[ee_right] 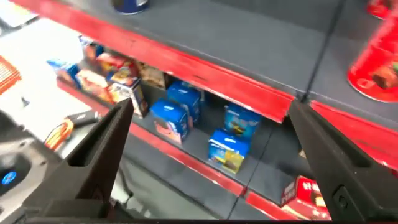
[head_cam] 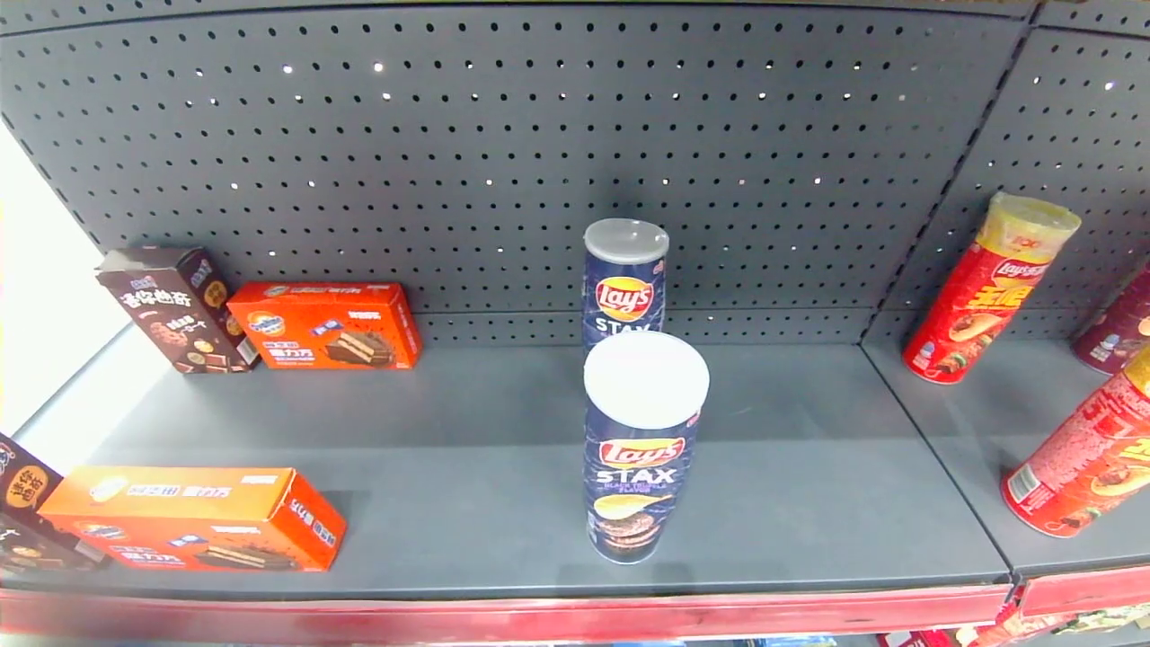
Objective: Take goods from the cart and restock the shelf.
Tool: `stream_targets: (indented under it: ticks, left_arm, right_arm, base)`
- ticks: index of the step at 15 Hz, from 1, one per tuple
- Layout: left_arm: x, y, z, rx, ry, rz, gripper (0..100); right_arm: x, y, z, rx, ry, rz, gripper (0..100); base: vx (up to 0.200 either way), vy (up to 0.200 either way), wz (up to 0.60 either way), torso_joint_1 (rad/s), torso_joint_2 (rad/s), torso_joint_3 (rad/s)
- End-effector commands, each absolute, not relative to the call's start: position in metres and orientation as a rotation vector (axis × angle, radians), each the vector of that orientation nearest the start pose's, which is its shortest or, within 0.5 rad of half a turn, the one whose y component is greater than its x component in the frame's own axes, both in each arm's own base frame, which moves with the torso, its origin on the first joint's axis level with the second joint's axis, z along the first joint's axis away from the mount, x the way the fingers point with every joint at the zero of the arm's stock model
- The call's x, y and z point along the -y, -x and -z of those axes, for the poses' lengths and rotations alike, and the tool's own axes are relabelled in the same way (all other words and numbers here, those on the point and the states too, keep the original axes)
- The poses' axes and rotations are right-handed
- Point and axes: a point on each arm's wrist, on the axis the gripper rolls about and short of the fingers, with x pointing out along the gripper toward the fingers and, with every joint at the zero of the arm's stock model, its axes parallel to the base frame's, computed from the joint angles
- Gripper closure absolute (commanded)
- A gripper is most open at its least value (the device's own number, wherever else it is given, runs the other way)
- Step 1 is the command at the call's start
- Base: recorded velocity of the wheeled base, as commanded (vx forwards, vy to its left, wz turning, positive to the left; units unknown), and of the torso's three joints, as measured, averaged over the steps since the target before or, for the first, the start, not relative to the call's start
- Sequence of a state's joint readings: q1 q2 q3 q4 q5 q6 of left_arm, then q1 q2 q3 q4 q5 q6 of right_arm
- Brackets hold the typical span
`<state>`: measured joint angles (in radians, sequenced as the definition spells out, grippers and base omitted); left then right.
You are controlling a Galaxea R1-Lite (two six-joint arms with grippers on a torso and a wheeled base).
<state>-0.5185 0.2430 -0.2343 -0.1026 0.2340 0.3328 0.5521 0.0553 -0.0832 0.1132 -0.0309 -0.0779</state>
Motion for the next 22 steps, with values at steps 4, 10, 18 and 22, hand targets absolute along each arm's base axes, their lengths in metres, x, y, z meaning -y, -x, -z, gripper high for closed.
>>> stream_targets:
  ticks: [4,10,18,22]
  left_arm:
    - [-0.015,0.017,-0.085,0.112,-0.306,0.257,0]
    - [-0.013,0.017,-0.084,0.057,-0.302,0.173,0]
    - [-0.005,0.019,-0.084,-0.022,-0.281,-0.23,0]
    - [-0.004,0.023,-0.082,0.048,-0.149,-0.19,0]
  right_arm:
    - [0.003,0.014,-0.089,-0.212,0.036,-0.063,0]
    - [-0.001,0.028,-0.085,-0.043,0.002,-0.054,0]
    - [0.002,0.022,-0.077,-0.002,-0.055,0.086,0]
    - [0.001,0.022,-0.076,-0.01,-0.007,0.066,0]
  base:
    - [0.0,0.0,0.0,0.0,0.0,0.0]
    - [0.0,0.0,0.0,0.0,0.0,0.0]
    - [0.0,0.0,0.0,0.0,0.0,0.0]
    - [0.0,0.0,0.0,0.0,0.0,0.0]
